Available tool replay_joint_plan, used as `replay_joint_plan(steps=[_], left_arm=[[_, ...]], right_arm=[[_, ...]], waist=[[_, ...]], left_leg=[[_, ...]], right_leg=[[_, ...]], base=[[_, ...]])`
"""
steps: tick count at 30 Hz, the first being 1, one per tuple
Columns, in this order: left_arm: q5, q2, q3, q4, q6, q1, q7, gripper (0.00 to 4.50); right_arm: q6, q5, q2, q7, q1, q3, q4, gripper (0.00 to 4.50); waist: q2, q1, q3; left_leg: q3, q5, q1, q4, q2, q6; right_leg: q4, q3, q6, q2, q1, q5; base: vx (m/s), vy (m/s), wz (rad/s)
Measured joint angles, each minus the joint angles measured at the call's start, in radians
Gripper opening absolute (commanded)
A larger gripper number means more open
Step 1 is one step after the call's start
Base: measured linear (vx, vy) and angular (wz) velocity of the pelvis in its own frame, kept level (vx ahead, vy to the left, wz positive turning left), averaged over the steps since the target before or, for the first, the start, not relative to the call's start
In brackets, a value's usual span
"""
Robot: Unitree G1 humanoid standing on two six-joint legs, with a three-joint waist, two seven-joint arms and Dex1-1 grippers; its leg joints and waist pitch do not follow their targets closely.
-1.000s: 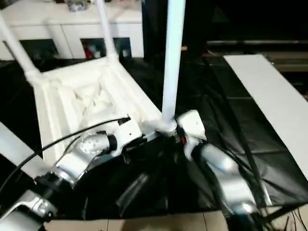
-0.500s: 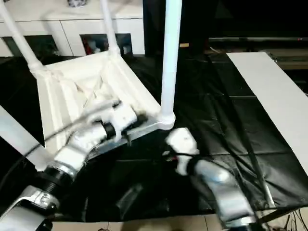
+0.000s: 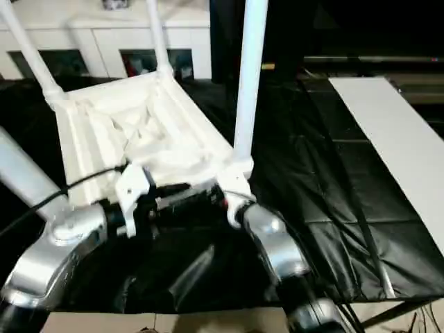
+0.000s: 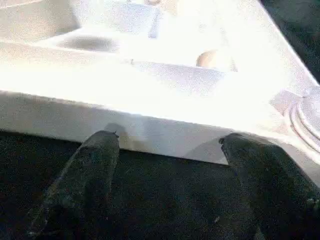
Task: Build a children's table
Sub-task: Rotate table base
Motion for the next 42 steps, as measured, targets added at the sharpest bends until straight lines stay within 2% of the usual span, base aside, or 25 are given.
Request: replay_joint_plan(steps=[4, 6, 8, 12, 15, 17, 19, 23, 27, 30, 31, 36, 40, 42], left_arm=[[-0.010, 0.004, -0.001, -0.083, 0.033, 0.048, 0.004, 1.59], [-0.013, 0.020, 0.010, -0.131, 0.042, 0.084, 0.002, 1.59], [-0.036, 0.028, 0.029, -0.170, 0.046, 0.131, 0.000, 1.59], [-0.091, 0.062, 0.107, -0.204, 0.011, 0.244, -0.016, 1.59], [-0.138, 0.079, 0.194, -0.203, -0.023, 0.340, -0.044, 1.59], [-0.159, 0.092, 0.234, -0.203, -0.050, 0.388, -0.070, 1.59], [-0.206, 0.101, 0.306, -0.197, -0.086, 0.462, -0.116, 1.59], [-0.258, 0.116, 0.392, -0.167, -0.124, 0.520, -0.164, 1.59], [-0.332, 0.145, 0.478, -0.135, -0.121, 0.556, -0.212, 1.59], [-0.392, 0.161, 0.519, -0.132, -0.085, 0.560, -0.232, 1.59], [-0.427, 0.166, 0.541, -0.124, -0.060, 0.562, -0.240, 1.76], [-0.534, 0.199, 0.633, -0.085, 0.009, 0.570, -0.252, 2.15], [-0.546, 0.220, 0.658, -0.072, 0.011, 0.575, -0.266, 2.39], [-0.546, 0.227, 0.672, -0.065, 0.011, 0.568, -0.269, 2.59]], right_arm=[[-0.045, 0.000, 0.028, -0.060, -0.071, -0.023, 0.133, 3.79], [-0.066, -0.012, 0.044, -0.110, -0.118, -0.027, 0.224, 3.79], [-0.087, -0.015, 0.051, -0.199, -0.161, -0.061, 0.306, 3.79], [-0.154, -0.009, 0.038, -0.344, -0.214, -0.137, 0.364, 3.79], [-0.206, 0.005, -0.009, -0.383, -0.216, -0.190, 0.365, 3.79], [-0.237, 0.017, -0.013, -0.378, -0.212, -0.206, 0.364, 3.79], [-0.264, 0.054, -0.022, -0.299, -0.164, -0.221, 0.300, 3.79], [-0.267, 0.094, -0.039, -0.172, -0.078, -0.224, 0.181, 3.79], [-0.225, 0.171, -0.078, 0.045, 0.081, -0.124, -0.097, 3.79], [-0.201, 0.211, -0.107, 0.145, 0.146, -0.082, -0.202, 3.79], [-0.198, 0.221, -0.122, 0.183, 0.174, -0.073, -0.245, 3.79], [-0.137, 0.262, -0.169, 0.270, 0.243, -0.070, -0.355, 3.79], [-0.117, 0.261, -0.184, 0.280, 0.252, -0.067, -0.378, 3.79], [-0.110, 0.260, -0.186, 0.286, 0.253, -0.065, -0.386, 3.79]], waist=[[-0.001, -0.002, 0.001], [-0.001, -0.010, 0.001], [-0.002, -0.015, 0.002], [-0.003, -0.019, 0.003], [-0.005, -0.016, 0.003], [-0.006, -0.019, 0.002], [-0.007, -0.026, 0.002], [-0.007, -0.026, 0.002], [-0.009, -0.023, 0.001], [-0.009, -0.019, 0.001], [-0.010, -0.016, 0.002], [-0.014, -0.005, 0.003], [-0.017, -0.003, 0.004], [-0.019, -0.002, 0.004]], left_leg=[[-0.001, 0.001, 0.002, 0.000, 0.001, -0.002], [-0.001, 0.002, 0.004, -0.001, 0.001, -0.004], [-0.001, 0.003, 0.006, -0.001, 0.001, -0.005], [-0.002, 0.003, 0.007, -0.002, 0.001, -0.005], [-0.002, 0.003, 0.007, -0.002, 0.001, -0.005], [-0.002, 0.003, 0.006, -0.002, 0.001, -0.005], [-0.002, 0.003, 0.006, -0.002, 0.001, -0.005], [-0.002, 0.003, 0.004, -0.002, 0.001, -0.005], [-0.001, 0.003, 0.005, -0.002, 0.002, -0.005], [-0.001, 0.003, 0.006, -0.002, 0.002, -0.005], [-0.001, 0.002, 0.007, -0.003, 0.002, -0.005], [-0.001, 0.002, 0.012, -0.005, 0.002, -0.005], [-0.001, 0.002, 0.014, -0.005, 0.002, -0.005], [-0.001, 0.002, 0.015, -0.005, 0.002, -0.005]], right_leg=[[0.002, 0.000, -0.001, 0.001, 0.000, 0.001], [0.003, 0.000, -0.001, 0.002, 0.000, 0.001], [0.005, 0.000, -0.001, 0.002, -0.001, 0.001], [0.007, 0.000, -0.001, 0.002, -0.001, 0.001], [0.007, 0.000, 0.000, 0.002, -0.001, 0.000], [0.007, 0.000, 0.001, 0.002, -0.001, 0.000], [0.007, 0.000, 0.004, 0.002, -0.001, -0.002], [0.006, 0.001, 0.004, 0.003, -0.002, -0.003], [0.005, 0.002, 0.004, 0.004, -0.001, -0.004], [0.004, 0.002, 0.007, 0.004, -0.001, -0.006], [0.003, 0.003, 0.007, 0.004, 0.000, -0.007], [0.004, 0.006, 0.007, 0.007, 0.003, -0.007], [0.004, 0.011, 0.007, 0.009, 0.003, -0.007], [0.004, 0.019, 0.007, 0.014, 0.003, -0.007]], base=[[0.000, 0.000, 0.00], [0.000, 0.000, 0.00], [0.000, 0.000, 0.00], [0.000, 0.000, 0.00], [0.000, 0.000, 0.00], [0.000, 0.000, 0.00], [0.000, 0.000, 0.00], [0.000, 0.000, 0.00], [0.000, 0.000, 0.00], [0.000, 0.000, 0.00], [0.000, 0.000, 0.00], [0.000, 0.000, 0.00], [0.000, 0.000, 0.00], [0.000, 0.000, 0.00]])
